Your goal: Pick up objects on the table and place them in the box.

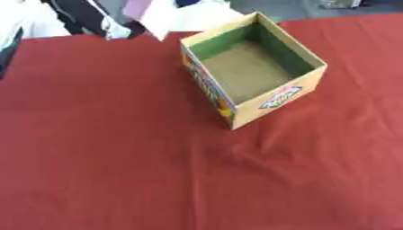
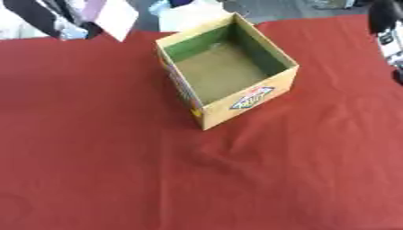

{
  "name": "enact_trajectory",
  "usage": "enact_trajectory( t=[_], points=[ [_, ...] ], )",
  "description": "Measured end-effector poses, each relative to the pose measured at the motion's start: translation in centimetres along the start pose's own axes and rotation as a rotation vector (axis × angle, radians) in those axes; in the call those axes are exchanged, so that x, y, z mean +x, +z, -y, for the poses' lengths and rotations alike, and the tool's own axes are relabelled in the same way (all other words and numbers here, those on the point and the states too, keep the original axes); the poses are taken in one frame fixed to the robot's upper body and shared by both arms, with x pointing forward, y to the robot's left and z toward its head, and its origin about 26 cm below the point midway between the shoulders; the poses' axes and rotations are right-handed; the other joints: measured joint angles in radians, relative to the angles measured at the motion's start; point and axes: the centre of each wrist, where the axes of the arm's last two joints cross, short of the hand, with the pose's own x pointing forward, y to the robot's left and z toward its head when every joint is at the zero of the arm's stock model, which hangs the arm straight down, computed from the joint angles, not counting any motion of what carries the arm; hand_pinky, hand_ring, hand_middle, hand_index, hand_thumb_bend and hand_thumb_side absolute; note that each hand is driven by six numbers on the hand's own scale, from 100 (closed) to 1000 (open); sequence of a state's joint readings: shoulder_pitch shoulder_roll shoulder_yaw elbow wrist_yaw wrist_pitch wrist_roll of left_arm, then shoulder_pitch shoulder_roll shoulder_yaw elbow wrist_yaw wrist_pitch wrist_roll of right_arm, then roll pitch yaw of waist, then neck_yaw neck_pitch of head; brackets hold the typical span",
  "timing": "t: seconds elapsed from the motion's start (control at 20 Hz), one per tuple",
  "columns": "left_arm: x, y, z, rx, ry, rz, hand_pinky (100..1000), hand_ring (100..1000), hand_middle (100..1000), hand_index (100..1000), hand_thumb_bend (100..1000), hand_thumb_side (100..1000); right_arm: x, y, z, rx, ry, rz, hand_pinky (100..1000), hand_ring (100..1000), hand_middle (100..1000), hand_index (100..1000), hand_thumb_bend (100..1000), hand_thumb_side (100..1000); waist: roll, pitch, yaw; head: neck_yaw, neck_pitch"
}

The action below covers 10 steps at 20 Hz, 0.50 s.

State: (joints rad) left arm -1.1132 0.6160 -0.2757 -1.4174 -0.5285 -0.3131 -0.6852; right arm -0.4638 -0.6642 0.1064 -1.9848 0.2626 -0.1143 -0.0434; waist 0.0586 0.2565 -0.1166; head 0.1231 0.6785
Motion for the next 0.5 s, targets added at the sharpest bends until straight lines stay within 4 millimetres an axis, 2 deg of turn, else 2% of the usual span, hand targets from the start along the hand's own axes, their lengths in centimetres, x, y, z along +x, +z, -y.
enact_trajectory(
  t=[0.25,0.5],
  points=[
    [-0.2,-3.0,0.4,0.027,-0.008,-0.015,518,543,528,664,100,121,0.5,-0.8,-0.2,-0.008,-0.025,0.032,846,766,734,816,100,975,0.003,0.015,-0.029,0.023,-0.024],
    [-0.2,-5.5,1.9,0.055,0.006,-0.027,512,531,518,658,100,141,0.8,-1.3,-0.4,-0.017,-0.051,0.052,847,765,733,815,100,977,0.007,0.029,-0.055,0.041,-0.049]
  ],
)
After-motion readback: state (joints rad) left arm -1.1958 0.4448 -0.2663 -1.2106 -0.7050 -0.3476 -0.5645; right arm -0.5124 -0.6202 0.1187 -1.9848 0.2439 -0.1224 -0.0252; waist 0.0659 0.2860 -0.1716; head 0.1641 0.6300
